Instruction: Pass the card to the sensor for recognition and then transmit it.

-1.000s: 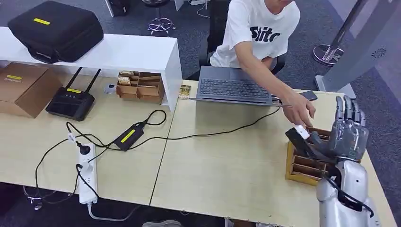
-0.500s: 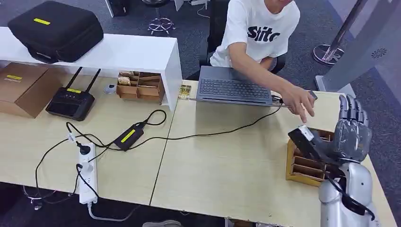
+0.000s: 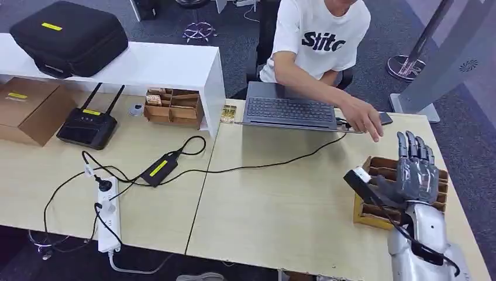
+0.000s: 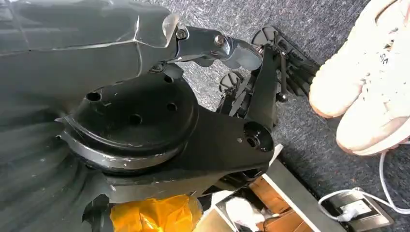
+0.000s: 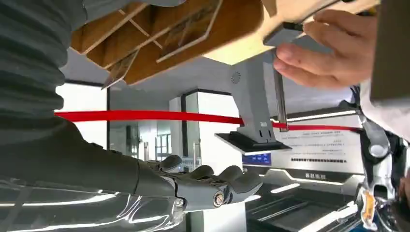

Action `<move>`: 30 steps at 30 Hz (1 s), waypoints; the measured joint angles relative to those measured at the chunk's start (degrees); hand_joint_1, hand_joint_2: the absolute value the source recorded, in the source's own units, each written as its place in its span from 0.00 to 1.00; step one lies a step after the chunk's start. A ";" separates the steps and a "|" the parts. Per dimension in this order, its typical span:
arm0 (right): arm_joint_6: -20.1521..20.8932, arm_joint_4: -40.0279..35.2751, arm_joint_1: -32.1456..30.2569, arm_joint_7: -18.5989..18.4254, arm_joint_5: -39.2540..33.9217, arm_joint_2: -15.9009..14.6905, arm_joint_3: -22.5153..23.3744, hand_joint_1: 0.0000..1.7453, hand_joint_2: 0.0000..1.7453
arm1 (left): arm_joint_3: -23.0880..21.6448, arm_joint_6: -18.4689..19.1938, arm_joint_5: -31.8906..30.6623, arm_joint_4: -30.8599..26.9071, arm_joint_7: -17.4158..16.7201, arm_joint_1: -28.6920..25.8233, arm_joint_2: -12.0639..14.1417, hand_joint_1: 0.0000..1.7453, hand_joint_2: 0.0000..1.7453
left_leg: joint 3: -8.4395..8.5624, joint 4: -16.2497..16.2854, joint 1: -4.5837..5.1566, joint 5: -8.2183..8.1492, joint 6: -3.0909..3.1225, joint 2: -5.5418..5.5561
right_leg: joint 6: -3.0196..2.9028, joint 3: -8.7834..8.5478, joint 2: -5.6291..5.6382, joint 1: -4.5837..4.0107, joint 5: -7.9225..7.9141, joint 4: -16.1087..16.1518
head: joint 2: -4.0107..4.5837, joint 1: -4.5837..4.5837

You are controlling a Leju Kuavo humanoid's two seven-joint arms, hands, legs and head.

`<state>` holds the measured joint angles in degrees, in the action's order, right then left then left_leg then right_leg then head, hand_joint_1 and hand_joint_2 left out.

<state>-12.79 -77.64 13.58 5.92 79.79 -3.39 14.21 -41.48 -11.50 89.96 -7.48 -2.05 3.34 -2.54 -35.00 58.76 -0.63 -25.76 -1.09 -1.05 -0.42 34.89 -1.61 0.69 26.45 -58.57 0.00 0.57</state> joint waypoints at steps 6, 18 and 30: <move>-0.20 3.37 0.26 -1.60 2.24 -0.99 -0.99 0.00 1.00 | 0.02 0.07 0.00 0.00 -0.33 0.01 0.00 0.00 1.00 | 0.00 0.00 0.00 0.00 0.00 0.01 | 0.00 0.01 -0.01 0.00 0.00 0.00 | 0.00 0.00; -0.94 7.35 2.77 -4.24 5.84 -1.29 -1.23 0.00 1.00 | 0.00 0.07 0.00 0.00 -0.59 0.01 0.09 0.00 1.00 | 0.04 0.00 0.00 0.00 0.00 -0.02 | 0.00 -0.04 0.01 0.00 -0.01 0.00 | 0.00 0.00; -1.88 9.99 5.08 -5.53 6.26 -1.29 0.09 0.00 1.00 | 0.00 0.09 0.00 0.00 -0.68 0.01 0.35 0.00 1.00 | 0.04 0.01 0.00 0.00 0.00 0.00 | 0.00 -0.03 0.00 0.00 -0.01 0.00 | 0.00 0.02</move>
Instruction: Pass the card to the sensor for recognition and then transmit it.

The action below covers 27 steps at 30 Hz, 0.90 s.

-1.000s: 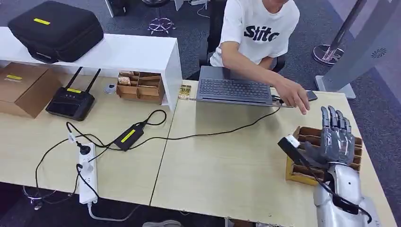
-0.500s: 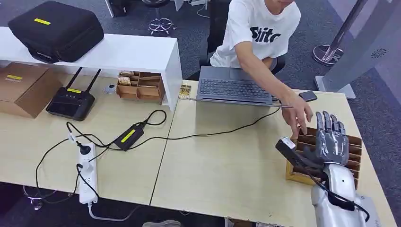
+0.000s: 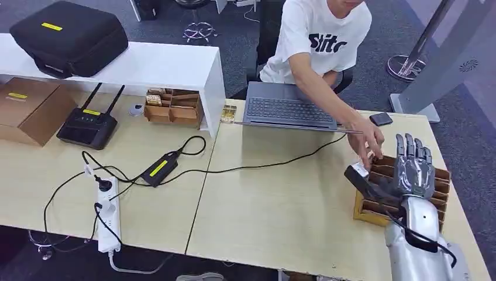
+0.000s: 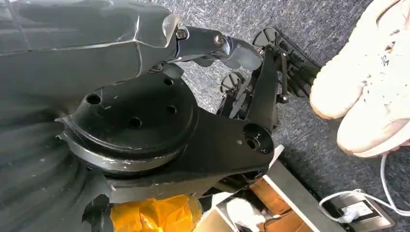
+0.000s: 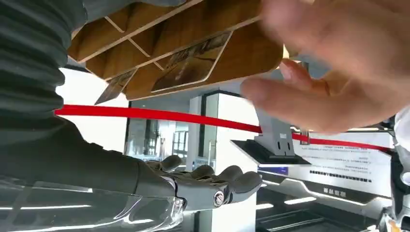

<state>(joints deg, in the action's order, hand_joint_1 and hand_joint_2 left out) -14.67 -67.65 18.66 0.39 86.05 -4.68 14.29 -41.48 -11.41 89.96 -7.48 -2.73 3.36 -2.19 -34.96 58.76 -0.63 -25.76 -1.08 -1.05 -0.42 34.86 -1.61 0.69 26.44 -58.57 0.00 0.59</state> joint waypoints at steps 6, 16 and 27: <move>-0.52 0.00 -0.02 0.48 0.02 0.00 0.66 0.00 1.00 | 0.00 0.07 0.00 0.00 0.00 0.00 0.00 0.00 1.00 | -0.01 0.00 0.00 0.00 0.00 0.00 | 0.00 0.01 0.00 0.00 0.01 0.00 | 0.00 -0.02; -1.20 -0.02 -0.07 1.64 0.00 0.02 1.22 0.85 1.00 | 0.00 0.07 0.00 0.00 0.00 0.00 0.02 0.00 1.00 | -0.01 0.00 0.00 0.00 0.00 0.00 | 0.00 0.02 0.00 0.00 0.01 0.00 | 0.00 0.00; -1.51 -0.02 -0.16 2.42 -0.04 0.02 1.35 0.99 1.00 | 0.00 0.07 0.00 0.00 0.02 0.00 0.02 0.00 1.00 | -0.02 0.00 0.00 0.00 0.00 -0.01 | 0.00 0.03 0.01 0.00 0.01 0.00 | 0.00 0.00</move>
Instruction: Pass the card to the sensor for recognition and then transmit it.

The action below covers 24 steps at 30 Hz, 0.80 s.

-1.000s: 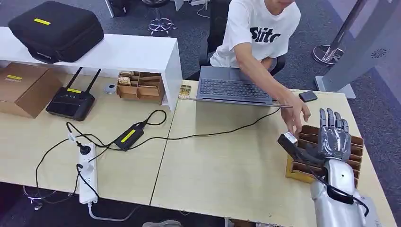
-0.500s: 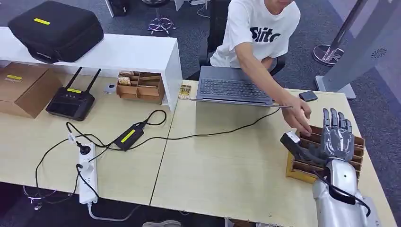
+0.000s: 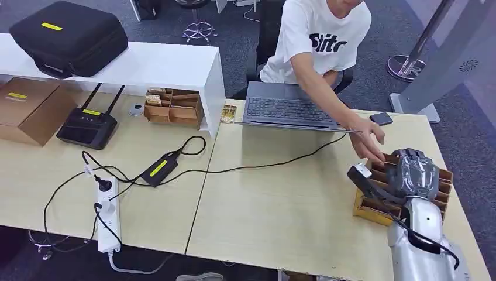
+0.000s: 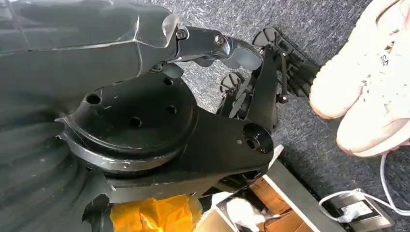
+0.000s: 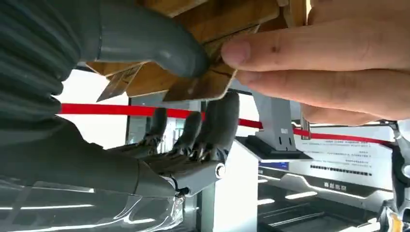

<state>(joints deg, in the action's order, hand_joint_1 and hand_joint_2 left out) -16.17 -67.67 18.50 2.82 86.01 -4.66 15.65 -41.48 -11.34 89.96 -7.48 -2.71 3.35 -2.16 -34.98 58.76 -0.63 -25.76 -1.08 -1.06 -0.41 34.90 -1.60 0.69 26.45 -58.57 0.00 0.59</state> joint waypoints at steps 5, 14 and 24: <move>-0.02 0.00 -0.06 0.20 -0.02 0.00 0.09 0.98 1.00 | 0.00 0.02 0.00 0.00 0.00 0.00 0.00 0.00 1.00 | 0.00 0.00 0.00 0.00 0.00 0.00 | 0.00 0.00 0.00 0.00 0.00 0.00 | 0.00 0.00; -0.79 0.00 -0.29 0.40 -0.09 0.00 0.17 0.98 1.00 | 0.00 0.15 0.00 0.00 0.09 0.00 0.00 0.00 1.00 | -0.01 0.00 0.00 0.00 0.00 0.00 | 0.00 0.01 0.00 0.00 0.00 0.00 | 0.00 0.00; -0.96 0.00 -0.57 0.42 -0.13 0.00 0.22 1.00 1.00 | 0.00 0.15 0.00 0.00 0.09 0.00 -0.02 0.00 1.00 | -0.01 0.00 0.00 0.00 0.00 0.00 | 0.00 0.01 0.00 0.00 0.01 0.00 | 0.00 0.00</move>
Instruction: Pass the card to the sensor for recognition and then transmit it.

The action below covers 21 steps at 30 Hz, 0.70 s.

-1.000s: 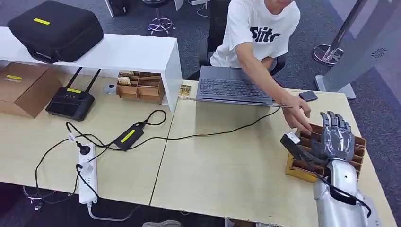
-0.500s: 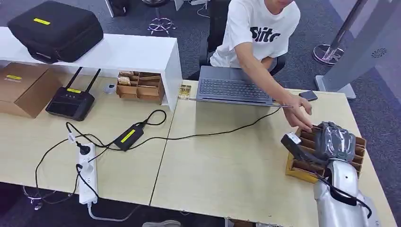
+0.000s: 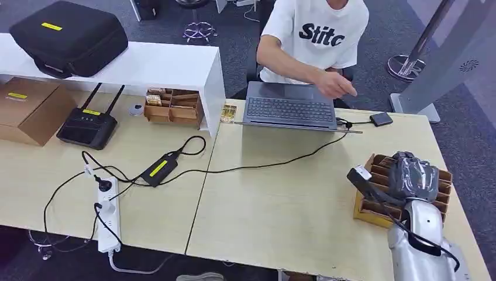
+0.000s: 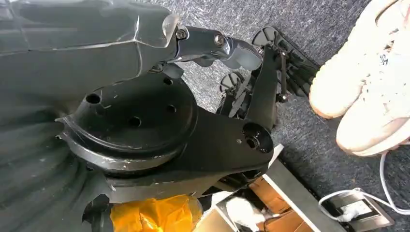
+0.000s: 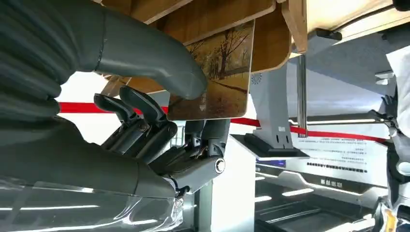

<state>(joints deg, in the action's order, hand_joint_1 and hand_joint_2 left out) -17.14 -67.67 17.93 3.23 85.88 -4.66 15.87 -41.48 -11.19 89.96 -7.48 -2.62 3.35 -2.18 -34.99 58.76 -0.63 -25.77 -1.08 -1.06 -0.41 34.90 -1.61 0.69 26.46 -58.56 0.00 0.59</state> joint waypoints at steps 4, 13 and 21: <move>0.00 0.00 -0.05 0.00 0.00 0.00 0.00 0.99 1.00 | 0.00 0.00 0.00 0.00 0.00 0.00 0.00 0.00 1.00 | 0.00 0.00 0.00 0.00 0.00 0.00 | 0.00 0.00 0.00 0.00 0.00 0.00 | 0.00 0.00; -2.52 -1.82 -0.35 0.81 -0.35 0.00 0.00 1.00 1.00 | 0.00 0.02 0.00 0.00 0.07 -0.01 0.02 0.00 1.00 | -0.02 0.00 0.00 0.00 0.00 0.00 | 0.00 0.01 0.00 0.00 0.00 -0.01 | 0.00 0.00; -2.34 -16.29 0.23 1.81 -5.95 -0.02 -0.68 1.00 1.00 | 0.00 0.33 0.00 0.00 0.09 -0.04 0.04 0.00 1.00 | -0.05 0.00 0.00 0.00 0.00 0.01 | 0.00 0.02 -0.01 0.00 0.00 -0.01 | 0.00 0.00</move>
<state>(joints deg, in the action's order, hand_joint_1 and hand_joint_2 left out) -19.47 -83.96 18.16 5.05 79.93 -4.68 15.19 -41.48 -10.86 89.96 -7.48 -2.54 3.31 -2.14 -35.04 58.76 -0.63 -25.76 -1.08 -1.05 -0.41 34.92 -1.61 0.69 26.46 -58.58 0.00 0.59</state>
